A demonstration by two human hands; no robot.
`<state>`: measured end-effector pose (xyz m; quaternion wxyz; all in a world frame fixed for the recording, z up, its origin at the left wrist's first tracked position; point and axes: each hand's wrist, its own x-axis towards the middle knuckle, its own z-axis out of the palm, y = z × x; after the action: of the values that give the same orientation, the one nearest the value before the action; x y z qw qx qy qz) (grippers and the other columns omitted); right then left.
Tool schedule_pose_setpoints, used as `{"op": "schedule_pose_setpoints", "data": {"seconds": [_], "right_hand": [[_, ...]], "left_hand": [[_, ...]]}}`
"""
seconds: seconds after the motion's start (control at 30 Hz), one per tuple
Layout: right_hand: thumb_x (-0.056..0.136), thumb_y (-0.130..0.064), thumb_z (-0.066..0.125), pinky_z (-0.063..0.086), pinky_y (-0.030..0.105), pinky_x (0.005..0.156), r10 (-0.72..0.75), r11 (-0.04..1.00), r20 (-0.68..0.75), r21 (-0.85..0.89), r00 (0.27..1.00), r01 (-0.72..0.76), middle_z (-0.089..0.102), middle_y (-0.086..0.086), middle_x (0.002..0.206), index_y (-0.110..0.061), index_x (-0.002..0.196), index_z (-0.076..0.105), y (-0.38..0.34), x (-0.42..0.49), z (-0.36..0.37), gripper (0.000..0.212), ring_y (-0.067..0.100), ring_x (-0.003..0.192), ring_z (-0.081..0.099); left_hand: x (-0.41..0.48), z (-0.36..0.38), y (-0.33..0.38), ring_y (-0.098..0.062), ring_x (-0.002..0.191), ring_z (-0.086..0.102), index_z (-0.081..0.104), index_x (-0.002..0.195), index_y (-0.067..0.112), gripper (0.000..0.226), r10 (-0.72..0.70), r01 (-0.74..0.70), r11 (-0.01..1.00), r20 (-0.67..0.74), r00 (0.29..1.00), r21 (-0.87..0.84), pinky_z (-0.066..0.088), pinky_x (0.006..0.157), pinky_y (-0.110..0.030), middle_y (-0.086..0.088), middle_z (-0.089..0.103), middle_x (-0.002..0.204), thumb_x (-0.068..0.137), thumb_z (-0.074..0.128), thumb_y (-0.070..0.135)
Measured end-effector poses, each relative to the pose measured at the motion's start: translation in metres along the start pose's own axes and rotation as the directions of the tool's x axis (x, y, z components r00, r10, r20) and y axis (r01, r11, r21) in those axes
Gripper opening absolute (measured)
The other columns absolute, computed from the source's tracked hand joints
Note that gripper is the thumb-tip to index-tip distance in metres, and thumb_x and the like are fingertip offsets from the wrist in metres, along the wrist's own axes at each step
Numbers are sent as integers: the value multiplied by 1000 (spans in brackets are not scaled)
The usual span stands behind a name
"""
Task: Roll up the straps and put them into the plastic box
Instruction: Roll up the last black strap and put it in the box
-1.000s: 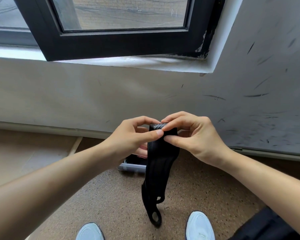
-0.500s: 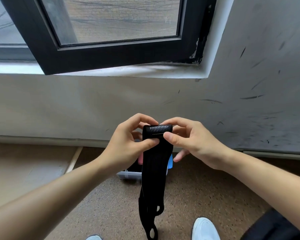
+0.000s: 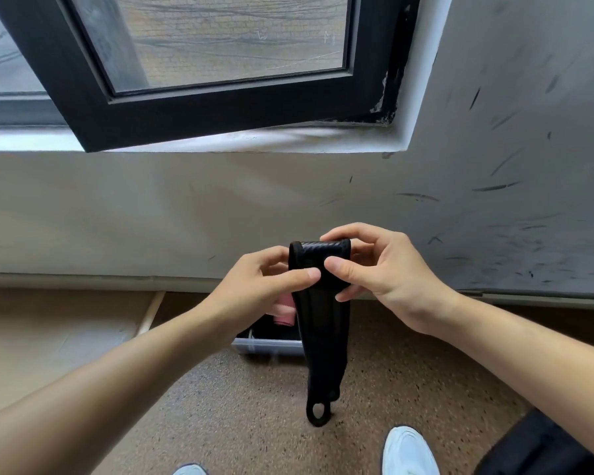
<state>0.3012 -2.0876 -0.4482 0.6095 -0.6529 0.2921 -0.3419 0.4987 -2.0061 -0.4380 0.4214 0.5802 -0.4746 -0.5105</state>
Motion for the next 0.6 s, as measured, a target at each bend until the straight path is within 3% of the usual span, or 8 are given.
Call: {"op": "schedule_pose_setpoints", "data": {"seconds": [0.1, 0.2, 0.33, 0.4, 0.5, 0.6], "right_hand": [[89, -2, 74, 61, 33, 64, -56, 997, -12, -51, 998, 55, 73, 18, 103, -14, 112, 72, 4, 1, 0, 26, 21, 90, 73], [86, 2, 77, 63, 36, 64, -136, 980, -13, -149, 991, 133, 73, 8, 103, -17, 110, 73, 10, 1, 1, 31, 25, 94, 70], [85, 7, 76, 64, 39, 66, -147, 975, 13, -170, 989, 147, 72, 3, 108, -17, 111, 72, 13, 1, 4, 35, 34, 101, 66], [86, 4, 76, 65, 41, 70, -103, 984, 34, -142, 994, 106, 72, 4, 111, -20, 116, 71, 11, 2, 3, 38, 31, 105, 67], [91, -18, 73, 64, 47, 78, 59, 998, 81, -1, 995, -59, 70, 12, 119, -26, 128, 66, 6, 4, 2, 38, 28, 111, 69], [92, -39, 61, 62, 42, 71, 171, 982, 146, 55, 974, -180, 68, 16, 121, -20, 127, 65, 3, 7, 3, 40, 28, 111, 71]], "left_hand": [[1, 2, 0, -17, 109, 74, 72, 121, 21, 38, -39, 42, 992, 26, 999, -121, 60, 88, -34, -6, 77, 115, 86, 71, 37], [3, 2, 0, -22, 104, 76, 73, 114, 16, 41, -50, 49, 981, -3, 999, -190, 61, 80, -31, -11, 77, 112, 81, 72, 40], [4, 0, -3, -23, 97, 76, 71, 114, 11, 40, -9, 2, 973, -31, 999, -232, 62, 72, -29, -12, 76, 103, 78, 77, 27], [5, -2, -3, -20, 94, 75, 71, 114, 11, 40, 14, -23, 973, -39, 999, -231, 61, 70, -28, -10, 76, 100, 76, 79, 23], [5, -6, -1, -18, 93, 75, 71, 113, 14, 40, 61, -72, 976, -59, 996, -206, 59, 70, -28, -9, 77, 101, 75, 81, 18], [6, -6, -2, -17, 89, 74, 71, 111, 15, 31, 119, -133, 983, -109, 987, -128, 58, 67, -27, -11, 77, 103, 83, 80, 6]]}}
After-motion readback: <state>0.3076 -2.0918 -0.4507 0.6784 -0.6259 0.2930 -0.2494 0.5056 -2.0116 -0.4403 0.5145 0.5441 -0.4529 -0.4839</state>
